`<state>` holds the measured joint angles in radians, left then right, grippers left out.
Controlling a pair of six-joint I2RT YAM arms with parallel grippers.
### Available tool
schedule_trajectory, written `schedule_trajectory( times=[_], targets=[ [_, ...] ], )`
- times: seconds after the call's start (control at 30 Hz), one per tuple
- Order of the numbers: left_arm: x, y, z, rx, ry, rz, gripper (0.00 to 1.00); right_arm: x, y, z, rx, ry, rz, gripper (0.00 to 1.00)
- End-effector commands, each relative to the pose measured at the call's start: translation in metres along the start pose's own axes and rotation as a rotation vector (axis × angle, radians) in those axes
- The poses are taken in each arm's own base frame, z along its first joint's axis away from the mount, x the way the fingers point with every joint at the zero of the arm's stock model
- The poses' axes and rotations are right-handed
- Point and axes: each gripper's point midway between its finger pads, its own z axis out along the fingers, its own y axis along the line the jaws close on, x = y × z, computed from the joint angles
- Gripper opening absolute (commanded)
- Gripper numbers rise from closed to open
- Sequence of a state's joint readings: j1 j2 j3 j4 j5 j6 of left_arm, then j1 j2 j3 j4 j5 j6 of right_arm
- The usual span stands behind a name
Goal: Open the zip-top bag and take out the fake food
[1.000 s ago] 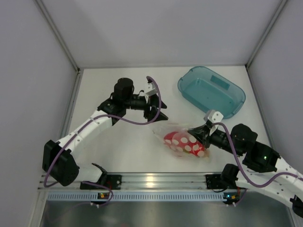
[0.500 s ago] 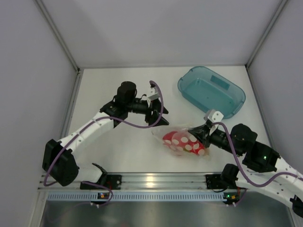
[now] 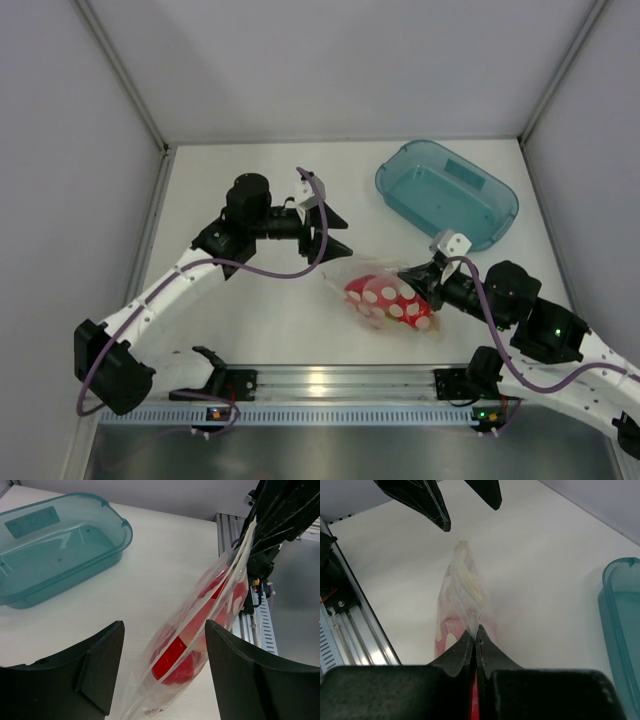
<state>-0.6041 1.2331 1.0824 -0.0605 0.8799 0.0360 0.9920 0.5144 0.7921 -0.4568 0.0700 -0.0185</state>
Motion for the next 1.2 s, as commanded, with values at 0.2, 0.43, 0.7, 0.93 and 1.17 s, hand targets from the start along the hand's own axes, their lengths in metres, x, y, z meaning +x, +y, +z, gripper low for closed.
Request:
schedule_trajectory(
  times=[0.2, 0.43, 0.7, 0.93, 1.17],
  targets=[
    [0.001, -0.005, 0.002, 0.035, -0.018, 0.032, 0.69, -0.021, 0.004, -0.001, -0.018, -0.086, 0.003, 0.0],
    [0.007, -0.001, 0.009, 0.061, -0.002, 0.012, 0.67, -0.022, 0.008, -0.001, -0.042, -0.09, -0.003, 0.0],
    [0.019, -0.012, 0.009, 0.135, 0.014, -0.004, 0.65, -0.022, 0.005, 0.001, -0.022, -0.086, -0.002, 0.0],
    [0.036, -0.005, 0.016, 0.144, 0.045, -0.036, 0.57, -0.027, 0.008, 0.002, -0.037, -0.12, 0.001, 0.0],
    [0.041, 0.0, 0.019, 0.124, 0.053, -0.032, 0.15, -0.028, 0.011, 0.004, -0.058, -0.134, -0.005, 0.0]
  ],
)
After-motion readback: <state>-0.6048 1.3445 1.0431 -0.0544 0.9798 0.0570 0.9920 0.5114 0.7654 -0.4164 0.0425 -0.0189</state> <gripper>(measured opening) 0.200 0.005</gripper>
